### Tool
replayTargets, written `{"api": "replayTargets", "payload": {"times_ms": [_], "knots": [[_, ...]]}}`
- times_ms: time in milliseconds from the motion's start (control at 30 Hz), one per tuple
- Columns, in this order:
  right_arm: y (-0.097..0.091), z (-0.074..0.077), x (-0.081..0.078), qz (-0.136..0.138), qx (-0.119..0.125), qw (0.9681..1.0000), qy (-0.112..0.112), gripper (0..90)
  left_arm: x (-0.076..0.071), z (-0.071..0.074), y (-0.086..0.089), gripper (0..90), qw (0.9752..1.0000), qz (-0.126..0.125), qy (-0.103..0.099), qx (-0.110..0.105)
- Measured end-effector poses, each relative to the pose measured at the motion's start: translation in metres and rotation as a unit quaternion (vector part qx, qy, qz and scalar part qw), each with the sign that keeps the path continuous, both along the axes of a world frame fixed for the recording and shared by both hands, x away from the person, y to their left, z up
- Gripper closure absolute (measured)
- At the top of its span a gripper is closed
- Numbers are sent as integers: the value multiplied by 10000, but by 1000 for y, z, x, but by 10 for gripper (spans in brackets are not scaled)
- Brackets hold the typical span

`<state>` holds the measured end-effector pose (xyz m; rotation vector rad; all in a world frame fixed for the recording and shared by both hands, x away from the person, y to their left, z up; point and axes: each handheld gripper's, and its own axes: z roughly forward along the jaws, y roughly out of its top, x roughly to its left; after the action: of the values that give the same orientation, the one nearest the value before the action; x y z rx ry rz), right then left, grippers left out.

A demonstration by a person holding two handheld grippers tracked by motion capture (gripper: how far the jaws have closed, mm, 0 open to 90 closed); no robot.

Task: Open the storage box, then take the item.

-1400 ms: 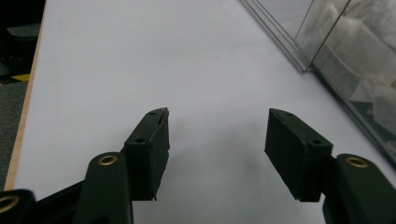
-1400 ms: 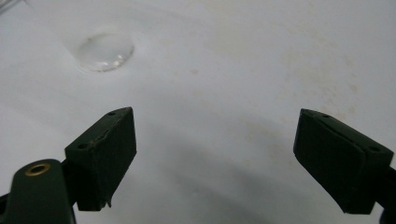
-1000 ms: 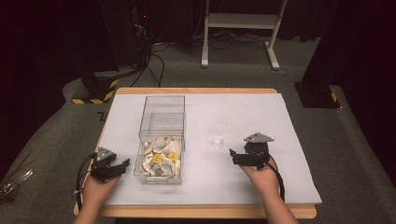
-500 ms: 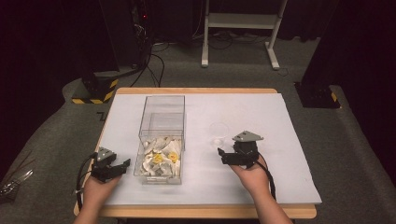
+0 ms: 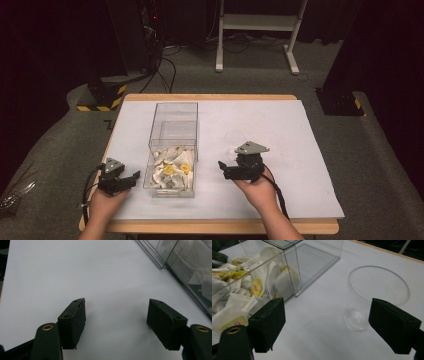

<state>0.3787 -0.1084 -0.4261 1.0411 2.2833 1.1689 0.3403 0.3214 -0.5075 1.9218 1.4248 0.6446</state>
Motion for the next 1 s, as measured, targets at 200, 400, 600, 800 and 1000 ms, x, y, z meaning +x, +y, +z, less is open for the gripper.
{"api": "replayTargets", "payload": {"times_ms": [200, 400, 600, 800, 1000], "knots": [[14, 7, -5, 172, 66, 9998, -86, 148, 0, 0, 0, 313, 10000, 3, -1, -7], [28, 12, -9, 354, 92, 9993, -92, 151, 0, 0, 0, 310, 10000, -3, 1, -11], [43, 19, -13, 542, 143, 9983, -148, 155, 1, 0, 0, 306, 10000, -51, 9, 29], [59, 23, -17, 725, 185, 9971, -160, 160, -1, 0, -1, 307, 10000, -43, 2, 19], [75, 26, -19, 908, 227, 9954, -191, 163, -3, 0, 0, 306, 10000, -72, -21, 65]]}}
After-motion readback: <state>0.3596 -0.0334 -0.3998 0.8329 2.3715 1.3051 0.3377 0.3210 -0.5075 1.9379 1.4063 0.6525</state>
